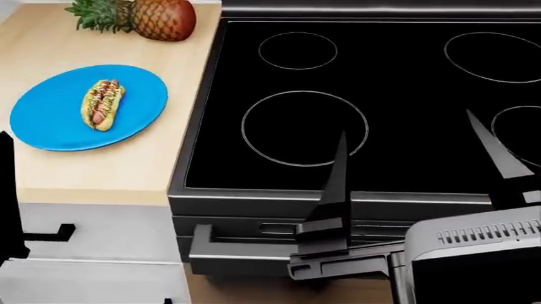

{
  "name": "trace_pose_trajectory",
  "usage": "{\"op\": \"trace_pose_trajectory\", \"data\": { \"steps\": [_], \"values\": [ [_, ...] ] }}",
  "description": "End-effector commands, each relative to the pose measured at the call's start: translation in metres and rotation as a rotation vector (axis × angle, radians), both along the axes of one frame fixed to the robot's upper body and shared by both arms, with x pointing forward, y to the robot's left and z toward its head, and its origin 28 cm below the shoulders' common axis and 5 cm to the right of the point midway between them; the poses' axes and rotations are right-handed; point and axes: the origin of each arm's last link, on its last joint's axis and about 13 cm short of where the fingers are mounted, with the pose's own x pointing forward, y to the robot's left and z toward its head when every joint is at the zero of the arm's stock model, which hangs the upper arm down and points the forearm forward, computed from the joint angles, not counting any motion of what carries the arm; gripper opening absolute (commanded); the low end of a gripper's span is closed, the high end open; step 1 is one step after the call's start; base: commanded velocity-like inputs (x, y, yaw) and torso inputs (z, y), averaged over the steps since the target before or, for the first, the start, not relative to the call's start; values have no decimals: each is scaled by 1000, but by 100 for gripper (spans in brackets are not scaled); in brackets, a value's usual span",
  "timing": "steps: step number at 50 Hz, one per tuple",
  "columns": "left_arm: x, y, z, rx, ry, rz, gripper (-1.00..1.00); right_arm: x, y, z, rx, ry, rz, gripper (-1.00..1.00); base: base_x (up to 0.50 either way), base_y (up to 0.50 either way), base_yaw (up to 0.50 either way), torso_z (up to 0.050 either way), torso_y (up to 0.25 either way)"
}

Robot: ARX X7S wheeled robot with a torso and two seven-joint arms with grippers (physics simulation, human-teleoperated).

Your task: Pick the hot dog from the counter and place it in the microwave.

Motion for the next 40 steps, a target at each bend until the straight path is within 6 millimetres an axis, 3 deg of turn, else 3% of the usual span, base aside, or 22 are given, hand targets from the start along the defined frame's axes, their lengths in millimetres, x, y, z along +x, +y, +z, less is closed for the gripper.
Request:
{"op": "trace_pose_trajectory", "data": {
  "steps": [1,9,40],
  "values": [
    [3,-1,2,-3,-1,4,100,1,0,3,3,1,6,100,0,0,0,46,0],
    [3,1,3,-10,-14,21,100,3,0,7,-7,18,-9,100,52,0,0,0,0],
    [15,3,11,-8,-9,40,100,4,-4,8,-19,30,-23,100,500,1,0,0,0]
  ]
}}
